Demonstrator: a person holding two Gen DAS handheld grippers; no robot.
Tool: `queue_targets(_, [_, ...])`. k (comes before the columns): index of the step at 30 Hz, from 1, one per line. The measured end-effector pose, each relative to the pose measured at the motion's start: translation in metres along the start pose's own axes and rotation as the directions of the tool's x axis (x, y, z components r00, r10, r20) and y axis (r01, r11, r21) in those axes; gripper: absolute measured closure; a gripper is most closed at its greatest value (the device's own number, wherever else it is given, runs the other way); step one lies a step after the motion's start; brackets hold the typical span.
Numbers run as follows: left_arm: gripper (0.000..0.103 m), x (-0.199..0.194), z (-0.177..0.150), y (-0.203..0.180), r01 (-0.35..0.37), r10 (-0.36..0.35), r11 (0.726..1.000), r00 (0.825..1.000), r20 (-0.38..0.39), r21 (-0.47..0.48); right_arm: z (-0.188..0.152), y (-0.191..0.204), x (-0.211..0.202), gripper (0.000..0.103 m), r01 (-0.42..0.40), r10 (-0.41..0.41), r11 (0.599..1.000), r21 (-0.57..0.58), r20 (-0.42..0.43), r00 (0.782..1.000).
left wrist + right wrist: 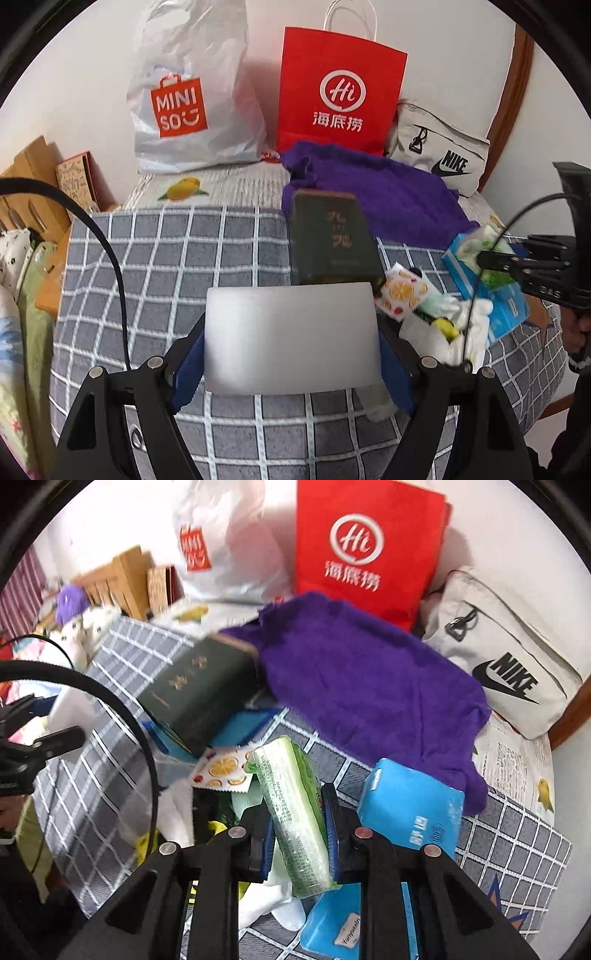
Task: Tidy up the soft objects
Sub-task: 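Lift the sponge toward the purple towel with the left gripper while the right gripper grasps the green soap bar, then lower the sponge onto the purple towel and open the left gripper while the right gripper sets the soap there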
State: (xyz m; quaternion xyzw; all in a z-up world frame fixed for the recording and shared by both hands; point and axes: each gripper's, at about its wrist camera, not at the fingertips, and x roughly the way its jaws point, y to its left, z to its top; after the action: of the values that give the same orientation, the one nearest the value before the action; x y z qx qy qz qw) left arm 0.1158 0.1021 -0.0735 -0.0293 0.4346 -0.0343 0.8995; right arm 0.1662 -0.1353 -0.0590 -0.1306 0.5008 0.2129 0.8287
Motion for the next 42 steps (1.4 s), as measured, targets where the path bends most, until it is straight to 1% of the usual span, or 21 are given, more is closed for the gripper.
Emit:
queue_targets(3, [0.023, -0.002, 0.017, -0.002, 0.0, -0.001, 1.0, 1.0, 0.021, 0.017, -0.001, -0.009, -0.01, 0.081, -0.022, 0.02, 0.999, 0.044, 0.042, 0.999])
queue_targets(7, [0.023, -0.002, 0.041, -0.007, 0.01, -0.012, 0.999, 0.999, 0.042, 0.046, -0.001, -0.031, -0.021, 0.08, -0.045, 0.033, 0.992, 0.12, 0.099, 0.994])
queue_targets(10, [0.023, 0.002, 0.061, -0.012, 0.012, -0.016, 0.998, 0.998, 0.058, 0.068, 0.002, -0.044, -0.024, 0.08, -0.053, 0.033, 0.987, 0.155, 0.133, 0.991])
queue_targets(12, [0.023, 0.008, 0.076, -0.016, 0.023, -0.028, 0.997, 0.998, 0.06, 0.075, 0.005, -0.054, -0.025, 0.08, -0.044, 0.017, 0.984, 0.175, 0.154, 0.988])
queue_targets(18, [0.023, 0.038, 0.119, -0.026, 0.062, -0.065, 0.996, 0.996, 0.057, 0.059, 0.021, -0.082, -0.02, 0.08, -0.015, -0.031, 0.973, 0.231, 0.195, 0.98])
queue_targets(21, [0.023, 0.067, 0.141, -0.036, 0.09, -0.091, 0.994, 0.996, 0.008, 0.062, 0.03, -0.095, -0.009, 0.08, -0.001, -0.053, 0.964, 0.266, 0.197, 0.979])
queue_targets(23, [0.023, 0.08, 0.156, -0.042, 0.117, -0.118, 0.992, 0.993, 0.008, 0.056, 0.041, -0.11, 0.003, 0.08, 0.003, -0.065, 0.951, 0.309, 0.191, 0.979])
queue_targets(25, [0.023, 0.093, 0.169, -0.048, 0.106, -0.106, 0.992, 0.994, -0.002, 0.063, 0.053, -0.128, 0.017, 0.08, 0.015, -0.08, 0.936, 0.351, 0.172, 0.982])
queue_targets(29, [0.023, 0.121, 0.193, -0.061, 0.097, -0.096, 0.992, 0.995, -0.022, 0.075, 0.074, -0.151, 0.041, 0.08, 0.022, -0.083, 0.924, 0.382, 0.142, 0.986])
queue_targets(33, [0.023, 0.149, 0.201, -0.068, 0.091, -0.088, 0.993, 0.995, -0.048, 0.068, 0.089, -0.164, 0.065, 0.08, 0.045, -0.1, 0.916, 0.398, 0.118, 0.988])
queue_targets(35, [0.023, 0.163, 0.202, -0.071, 0.1, -0.096, 0.993, 0.993, -0.062, 0.066, 0.094, -0.172, 0.083, 0.08, 0.017, -0.066, 0.909, 0.416, 0.104, 0.992])
queue_targets(37, [0.023, 0.175, 0.203, -0.073, 0.094, -0.089, 0.993, 0.993, -0.072, 0.07, 0.095, -0.178, 0.098, 0.08, 0.021, -0.059, 0.902, 0.43, 0.075, 0.995])
queue_targets(39, [0.023, 0.185, 0.204, -0.074, 0.085, -0.079, 0.994, 0.994, -0.074, 0.074, 0.095, -0.184, 0.114, 0.079, 0.043, -0.069, 0.896, 0.442, 0.041, 0.997])
queue_targets(40, [0.023, 0.19, 0.205, -0.074, 0.083, -0.077, 0.994, 0.994, -0.079, 0.076, 0.093, -0.186, 0.119, 0.077, 0.052, -0.073, 0.893, 0.446, 0.03, 0.997])
queue_targets(42, [0.023, 0.203, 0.208, -0.074, 0.071, -0.064, 0.994, 0.994, -0.092, 0.077, 0.092, -0.188, 0.129, 0.076, 0.05, -0.063, 0.893, 0.448, 0.015, 0.998])
